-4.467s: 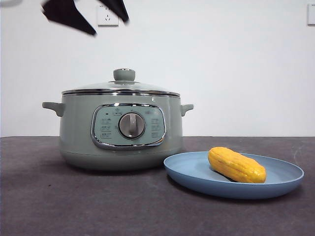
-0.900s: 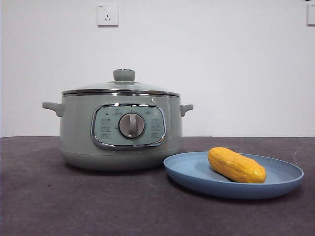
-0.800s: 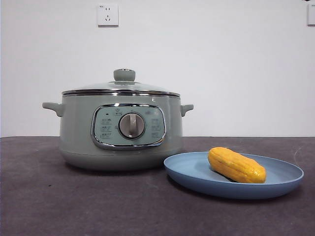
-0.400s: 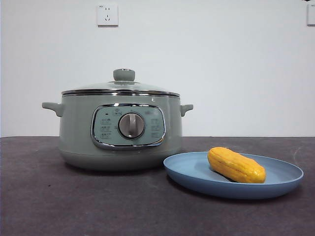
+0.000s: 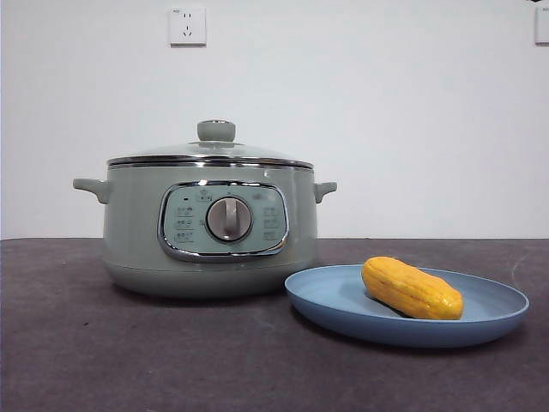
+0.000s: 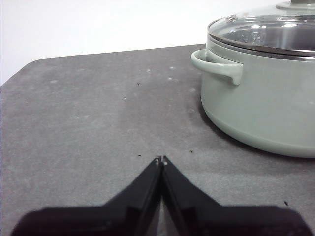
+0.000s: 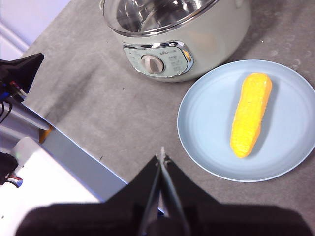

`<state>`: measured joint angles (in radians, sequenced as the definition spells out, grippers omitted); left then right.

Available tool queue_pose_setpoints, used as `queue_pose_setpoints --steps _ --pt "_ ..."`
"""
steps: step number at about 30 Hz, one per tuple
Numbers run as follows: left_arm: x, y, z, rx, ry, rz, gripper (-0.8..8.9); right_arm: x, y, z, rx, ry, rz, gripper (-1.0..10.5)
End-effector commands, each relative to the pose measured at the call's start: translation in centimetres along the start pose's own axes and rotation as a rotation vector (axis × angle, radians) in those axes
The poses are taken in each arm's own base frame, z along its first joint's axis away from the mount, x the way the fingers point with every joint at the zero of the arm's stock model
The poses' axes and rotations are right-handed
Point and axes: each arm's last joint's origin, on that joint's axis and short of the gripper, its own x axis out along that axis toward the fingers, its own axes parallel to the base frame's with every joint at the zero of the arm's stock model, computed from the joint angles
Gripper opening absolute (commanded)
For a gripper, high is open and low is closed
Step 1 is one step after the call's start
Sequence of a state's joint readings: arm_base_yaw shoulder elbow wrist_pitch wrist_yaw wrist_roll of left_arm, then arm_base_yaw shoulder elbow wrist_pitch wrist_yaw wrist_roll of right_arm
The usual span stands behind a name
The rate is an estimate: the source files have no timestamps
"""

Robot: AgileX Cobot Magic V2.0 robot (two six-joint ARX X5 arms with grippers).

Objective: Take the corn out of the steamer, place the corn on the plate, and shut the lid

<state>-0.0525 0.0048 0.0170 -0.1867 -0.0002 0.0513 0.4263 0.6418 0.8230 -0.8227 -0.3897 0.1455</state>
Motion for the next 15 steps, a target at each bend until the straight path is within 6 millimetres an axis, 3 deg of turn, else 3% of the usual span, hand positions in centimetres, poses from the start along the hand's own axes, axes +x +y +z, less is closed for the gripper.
queue_pose_setpoints --steps 1,15 --pt "0.12 0.00 -0.39 -0.007 0.008 0.001 -0.03 0.00 0.00 0.00 -0.006 -0.002 -0.002 0.0" --pt "0.12 0.00 -0.38 -0.007 0.007 0.001 -0.03 0.01 -0.01 0.06 -0.046 -0.009 -0.007 0.0"
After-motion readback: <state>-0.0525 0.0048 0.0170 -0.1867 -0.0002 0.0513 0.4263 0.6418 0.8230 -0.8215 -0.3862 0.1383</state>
